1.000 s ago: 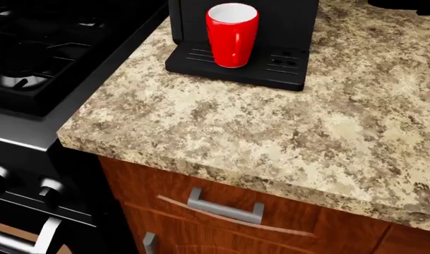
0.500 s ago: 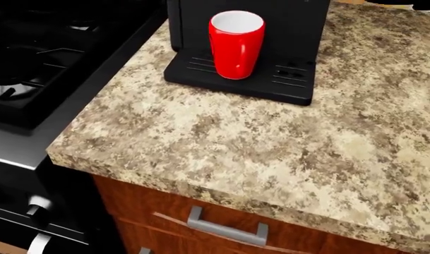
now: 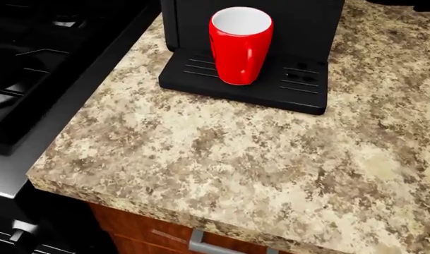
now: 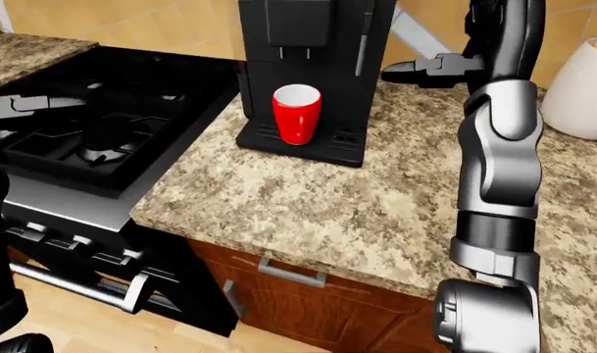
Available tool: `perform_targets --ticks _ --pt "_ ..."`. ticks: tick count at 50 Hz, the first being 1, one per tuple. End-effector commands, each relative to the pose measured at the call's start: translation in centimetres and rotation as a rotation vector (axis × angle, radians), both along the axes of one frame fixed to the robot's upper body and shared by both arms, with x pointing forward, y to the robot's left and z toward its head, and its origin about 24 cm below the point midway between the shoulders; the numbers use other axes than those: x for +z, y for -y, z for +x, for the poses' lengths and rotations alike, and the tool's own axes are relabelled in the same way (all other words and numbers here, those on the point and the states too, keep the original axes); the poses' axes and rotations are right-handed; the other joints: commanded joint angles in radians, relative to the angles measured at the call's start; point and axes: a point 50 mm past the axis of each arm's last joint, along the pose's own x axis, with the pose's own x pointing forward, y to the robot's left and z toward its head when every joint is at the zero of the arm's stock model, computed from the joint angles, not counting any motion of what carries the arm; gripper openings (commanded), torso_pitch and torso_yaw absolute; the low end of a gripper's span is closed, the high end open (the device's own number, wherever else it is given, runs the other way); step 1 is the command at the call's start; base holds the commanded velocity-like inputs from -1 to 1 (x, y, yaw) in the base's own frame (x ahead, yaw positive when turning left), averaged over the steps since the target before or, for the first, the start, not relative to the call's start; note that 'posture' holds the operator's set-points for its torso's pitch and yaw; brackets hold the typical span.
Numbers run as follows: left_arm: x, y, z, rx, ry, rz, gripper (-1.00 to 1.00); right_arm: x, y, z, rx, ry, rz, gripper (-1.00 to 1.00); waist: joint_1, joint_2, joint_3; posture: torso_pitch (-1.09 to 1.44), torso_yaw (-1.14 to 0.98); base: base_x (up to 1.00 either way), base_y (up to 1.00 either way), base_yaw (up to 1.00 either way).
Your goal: Pick the mug from under the coffee machine dispenser and place it on the counter.
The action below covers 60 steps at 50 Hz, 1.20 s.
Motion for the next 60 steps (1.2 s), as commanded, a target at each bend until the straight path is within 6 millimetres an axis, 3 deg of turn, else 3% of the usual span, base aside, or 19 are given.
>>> perform_targets --ticks 1,18,31,50,60 --pt "2.3 0.1 -1.0 0.004 0.105 0.034 1.0 2.0 -0.1 -0.8 0.001 0.086 -0.015 1.0 0.002 0.004 -0.039 0.0 0.0 0.0 0.0 0.0" --pt "1.6 0.5 -0.7 0.024 0.079 0.038 1.0 1.9 0.0 -0.7 -0.007 0.08 0.003 1.0 -0.01 0.018 -0.047 0.0 0.0 0.0 0.0 0.0" --pt "0.8 2.9 0.0 -0.06 0.039 0.031 1.0 1.6 0.2 -0.5 -0.031 0.069 -0.012 1.0 -0.006 0.011 -0.043 0.0 0.0 0.0 0.0 0.0" --pt "-0.3 5.1 1.8 -0.051 -0.056 -0.032 1.0 1.4 0.5 -0.4 -0.039 0.028 0.023 1.0 -0.002 0.001 -0.048 0.0 0.0 0.0 0.0 0.0" --pt "-1.6 7.8 2.1 -0.127 -0.118 -0.071 1.0 1.4 0.6 -0.5 -0.043 0.029 0.015 1.0 -0.001 -0.003 -0.051 0.0 0.0 0.0 0.0 0.0"
